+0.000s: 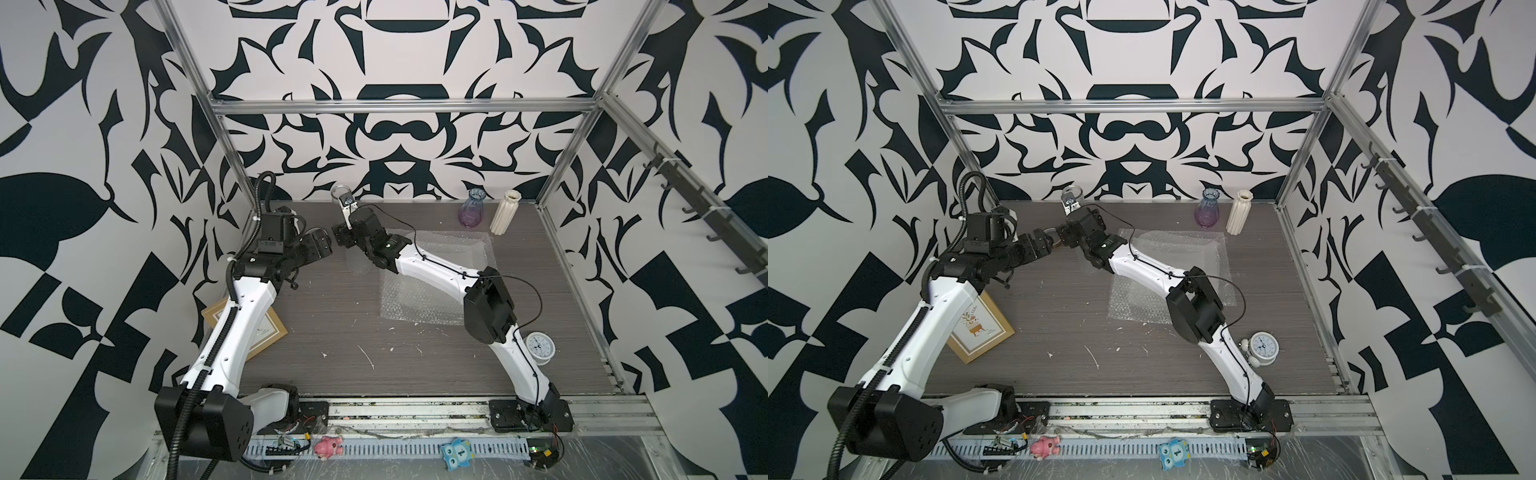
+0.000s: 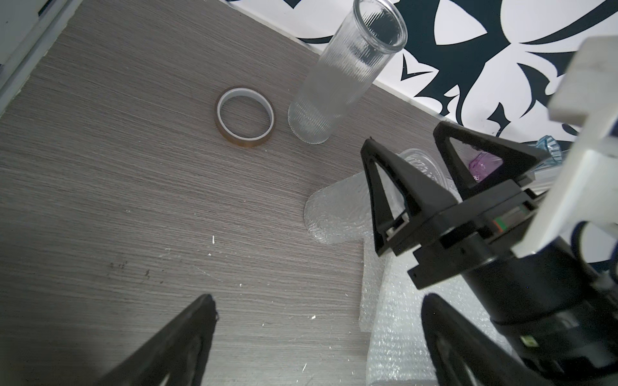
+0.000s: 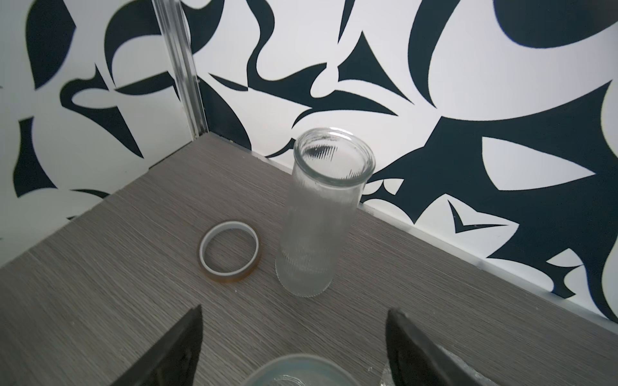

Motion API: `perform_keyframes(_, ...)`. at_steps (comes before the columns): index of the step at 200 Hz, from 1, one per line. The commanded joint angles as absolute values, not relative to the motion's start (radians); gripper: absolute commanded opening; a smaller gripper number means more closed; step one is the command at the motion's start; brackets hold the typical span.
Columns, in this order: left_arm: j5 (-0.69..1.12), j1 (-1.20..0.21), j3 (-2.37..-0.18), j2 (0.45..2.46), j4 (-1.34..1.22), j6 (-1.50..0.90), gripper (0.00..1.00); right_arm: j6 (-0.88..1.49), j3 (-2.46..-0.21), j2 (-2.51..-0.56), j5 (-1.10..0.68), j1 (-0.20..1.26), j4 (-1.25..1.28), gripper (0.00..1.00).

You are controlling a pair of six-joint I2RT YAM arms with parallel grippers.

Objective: Unwrap the vase from the bubble wrap
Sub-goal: Place the vase at the center of the board.

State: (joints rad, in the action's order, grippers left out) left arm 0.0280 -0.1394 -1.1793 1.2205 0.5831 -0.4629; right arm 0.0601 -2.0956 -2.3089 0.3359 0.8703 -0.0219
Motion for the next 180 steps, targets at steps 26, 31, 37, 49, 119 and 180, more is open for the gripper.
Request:
perform_keyframes(26, 0.048, -0.134, -1.127, 1.193, 0.525, -0.44, 0.99, 0.063, -2.143, -2.151, 0.341, 0.864, 0.006, 0.93)
perform_keyframes(31, 0.048, -0.135, -1.124, 1.189, 0.521, -0.437, 0.99, 0.064, -2.133, -2.135, 0.342, 0.865, 0.006, 0.93)
perform_keyframes(37, 0.046, -0.135, -1.122, 1.187, 0.518, -0.434, 0.99, 0.061, -2.116, -2.114, 0.341, 0.863, 0.007, 0.94)
perform_keyframes(49, 0.045, -0.135, -1.113, 1.184, 0.508, -0.427, 0.99, 0.053, -2.079, -2.068, 0.35, 0.861, 0.005, 0.94)
perform_keyframes(119, -0.058, -0.174, -1.013, 1.12, 0.415, -0.341, 0.99, -0.02, -1.618, -1.615, 0.486, 0.856, 0.003, 0.97)
perform_keyframes(180, -0.173, -0.213, -0.78, 0.947, 0.176, -0.266, 0.99, -0.062, -0.966, -0.952, 0.592, 0.767, 0.052, 0.97)
